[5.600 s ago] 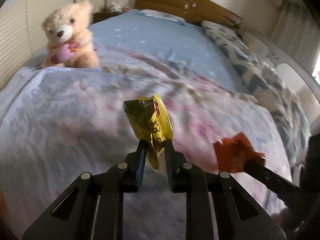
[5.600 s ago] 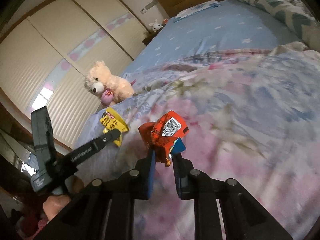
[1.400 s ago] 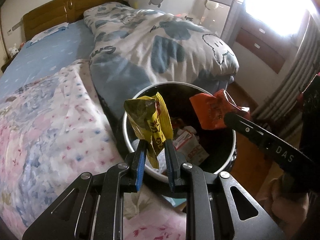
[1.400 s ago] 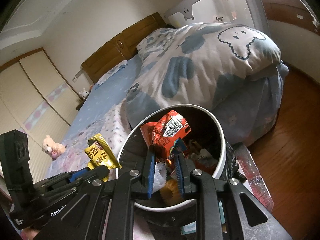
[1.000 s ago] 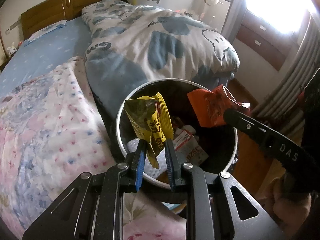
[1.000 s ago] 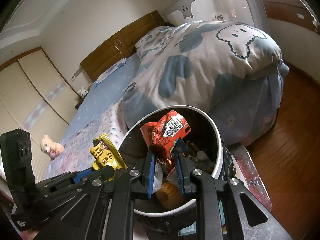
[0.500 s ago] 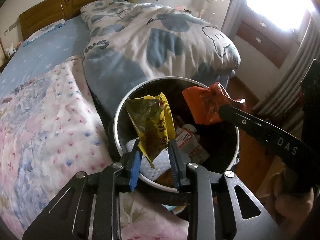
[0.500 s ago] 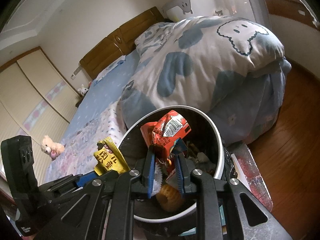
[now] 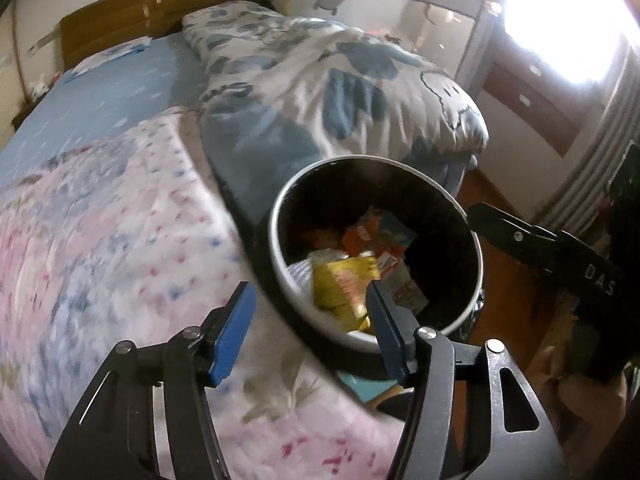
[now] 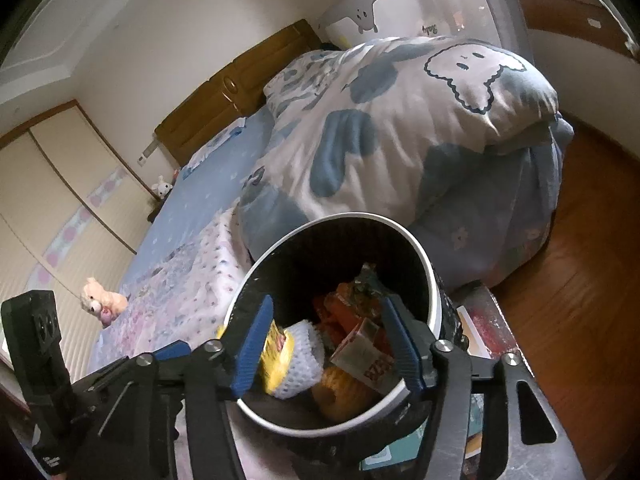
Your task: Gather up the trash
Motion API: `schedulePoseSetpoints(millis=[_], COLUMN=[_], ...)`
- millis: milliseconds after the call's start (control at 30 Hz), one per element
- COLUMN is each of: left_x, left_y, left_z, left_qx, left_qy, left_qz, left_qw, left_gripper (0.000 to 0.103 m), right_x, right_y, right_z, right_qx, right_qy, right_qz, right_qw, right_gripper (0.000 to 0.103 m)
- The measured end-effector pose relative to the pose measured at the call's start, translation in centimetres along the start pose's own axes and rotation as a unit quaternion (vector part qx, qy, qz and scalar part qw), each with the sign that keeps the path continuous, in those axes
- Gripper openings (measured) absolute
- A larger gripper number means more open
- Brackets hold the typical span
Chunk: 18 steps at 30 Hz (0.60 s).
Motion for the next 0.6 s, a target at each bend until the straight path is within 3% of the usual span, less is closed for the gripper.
schedulePoseSetpoints(millis=[67, 200, 600], left_x=[-0.9, -2.4, -7.6], left_y=[0.9, 2.5, 8.5], left_z=[1.0, 2.8, 9.0], left_qx=[0.006, 0.022, 0.094], left_qy=[0.020, 0.048, 0.082], left_qz=[-0.002, -0.009, -0.090], left_qw=[0.9998, 0.9986, 0.9881], left_gripper=[0.062, 0.065, 0.070], right_x=[-0.4, -2.2, -7.2], right_y=[0.3, 1.2, 3.8], right_z=[0.3, 2.0, 6.9], right_qx=[0.005, 0.007, 0.045], right_qy=[0.002, 0.024, 0.084], right_qz=[0.000, -0.009, -0.044], right_qw=[1.000, 1.000, 0.994], right_gripper=[0.071, 0.074, 0.088])
Point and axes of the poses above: each gripper's, at about its wrist camera, not at the fingertips, and y roughly against the way its jaws point, x to its right, z to its underside, the point moved 2 cm from there along -y, roughly the way its jaws point, and after that the axes turned 7 degrees about -z, right-handed, at the moved point
